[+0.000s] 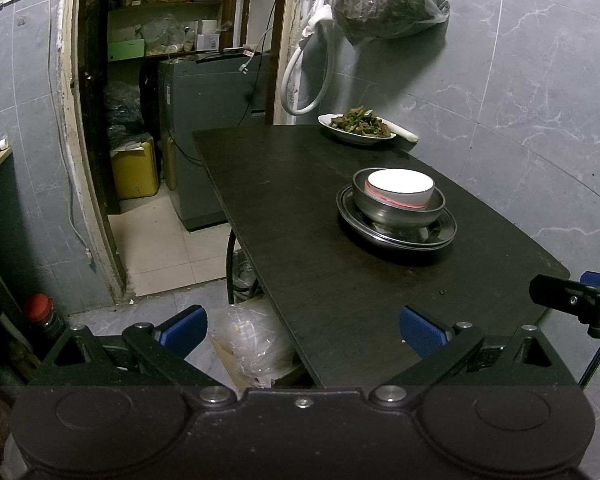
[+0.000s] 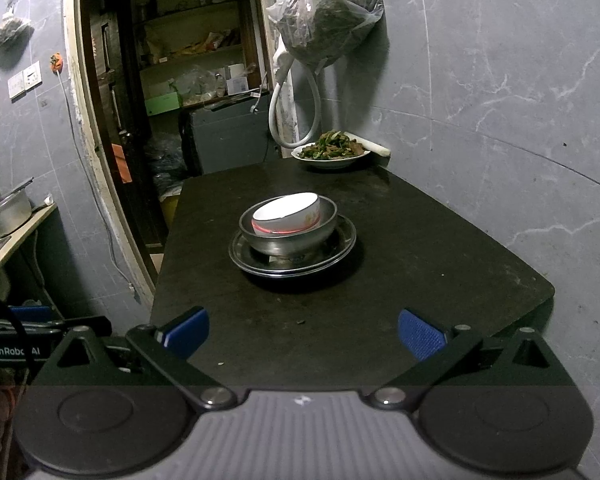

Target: Organize plates and bowls

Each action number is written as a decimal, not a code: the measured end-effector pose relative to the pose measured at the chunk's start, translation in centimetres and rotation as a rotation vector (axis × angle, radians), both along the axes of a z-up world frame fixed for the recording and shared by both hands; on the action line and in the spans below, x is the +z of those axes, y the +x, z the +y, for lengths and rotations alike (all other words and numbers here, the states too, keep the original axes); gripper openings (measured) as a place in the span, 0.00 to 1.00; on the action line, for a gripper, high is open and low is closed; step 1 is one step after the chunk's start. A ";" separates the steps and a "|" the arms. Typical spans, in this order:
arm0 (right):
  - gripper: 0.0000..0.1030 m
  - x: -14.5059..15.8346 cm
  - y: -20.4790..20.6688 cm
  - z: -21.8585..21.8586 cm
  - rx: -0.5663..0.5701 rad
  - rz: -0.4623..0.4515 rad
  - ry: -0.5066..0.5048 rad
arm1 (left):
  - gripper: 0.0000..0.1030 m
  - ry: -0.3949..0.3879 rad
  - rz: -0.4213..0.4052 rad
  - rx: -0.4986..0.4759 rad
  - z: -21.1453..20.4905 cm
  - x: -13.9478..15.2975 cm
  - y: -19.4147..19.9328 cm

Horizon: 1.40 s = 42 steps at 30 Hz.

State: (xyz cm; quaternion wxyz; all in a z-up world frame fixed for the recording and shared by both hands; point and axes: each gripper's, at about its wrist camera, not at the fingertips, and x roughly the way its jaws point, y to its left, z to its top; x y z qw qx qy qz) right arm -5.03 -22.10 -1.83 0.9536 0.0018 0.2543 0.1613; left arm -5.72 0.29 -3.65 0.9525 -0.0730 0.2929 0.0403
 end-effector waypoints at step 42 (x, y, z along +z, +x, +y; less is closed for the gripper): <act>1.00 0.0 0.3 -0.1 0.005 0.007 0.011 | 0.99 0.067 0.026 -0.017 -0.4 0.2 0.3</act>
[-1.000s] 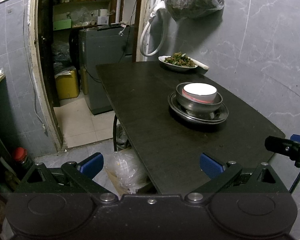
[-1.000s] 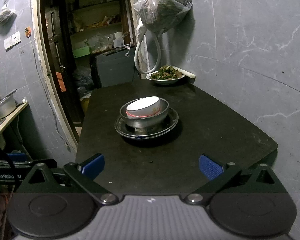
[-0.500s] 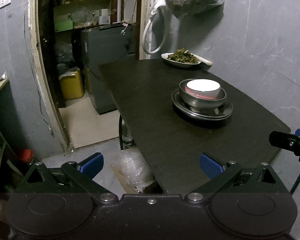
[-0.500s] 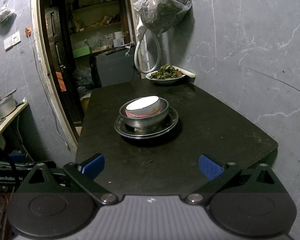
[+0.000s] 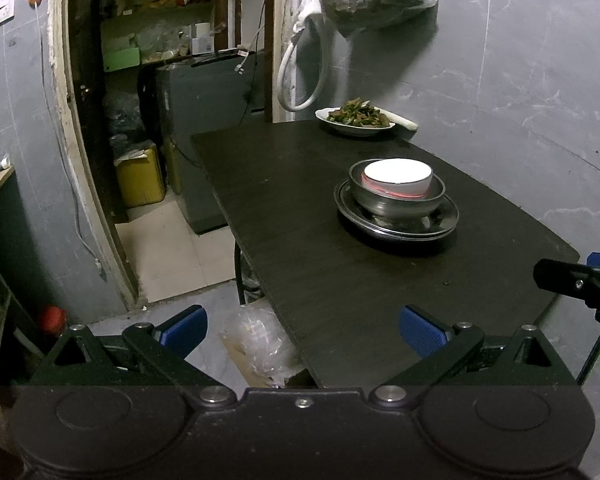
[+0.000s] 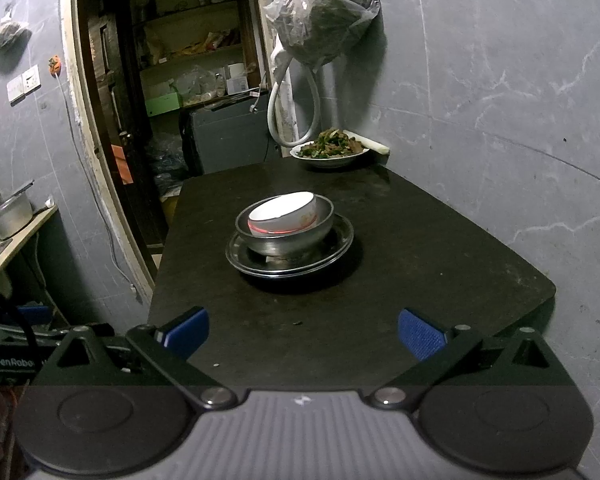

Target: Organize plates and bowls

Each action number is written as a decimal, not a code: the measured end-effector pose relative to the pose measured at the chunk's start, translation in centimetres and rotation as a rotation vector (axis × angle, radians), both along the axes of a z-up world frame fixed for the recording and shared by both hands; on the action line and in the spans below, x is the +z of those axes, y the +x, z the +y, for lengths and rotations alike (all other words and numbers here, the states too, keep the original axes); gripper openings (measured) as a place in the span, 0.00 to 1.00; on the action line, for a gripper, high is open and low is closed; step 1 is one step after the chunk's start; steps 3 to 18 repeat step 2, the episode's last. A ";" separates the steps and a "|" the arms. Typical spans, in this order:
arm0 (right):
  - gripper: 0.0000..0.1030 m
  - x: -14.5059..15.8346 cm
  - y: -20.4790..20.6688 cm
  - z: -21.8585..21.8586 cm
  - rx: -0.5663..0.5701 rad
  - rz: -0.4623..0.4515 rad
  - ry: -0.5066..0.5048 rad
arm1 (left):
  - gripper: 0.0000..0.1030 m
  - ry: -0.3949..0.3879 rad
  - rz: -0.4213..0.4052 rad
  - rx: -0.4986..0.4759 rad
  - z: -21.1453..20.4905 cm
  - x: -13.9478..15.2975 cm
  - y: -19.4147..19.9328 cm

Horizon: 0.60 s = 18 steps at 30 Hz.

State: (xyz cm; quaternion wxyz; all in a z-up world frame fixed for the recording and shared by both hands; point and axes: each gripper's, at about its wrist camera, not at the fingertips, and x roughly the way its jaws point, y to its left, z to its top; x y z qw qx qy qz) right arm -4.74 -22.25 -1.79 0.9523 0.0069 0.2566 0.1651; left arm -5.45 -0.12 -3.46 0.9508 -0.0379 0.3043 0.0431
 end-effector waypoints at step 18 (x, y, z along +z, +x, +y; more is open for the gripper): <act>1.00 -0.1 0.1 -0.2 0.004 -0.001 -0.003 | 0.99 0.003 0.006 -0.003 -0.1 0.0 0.0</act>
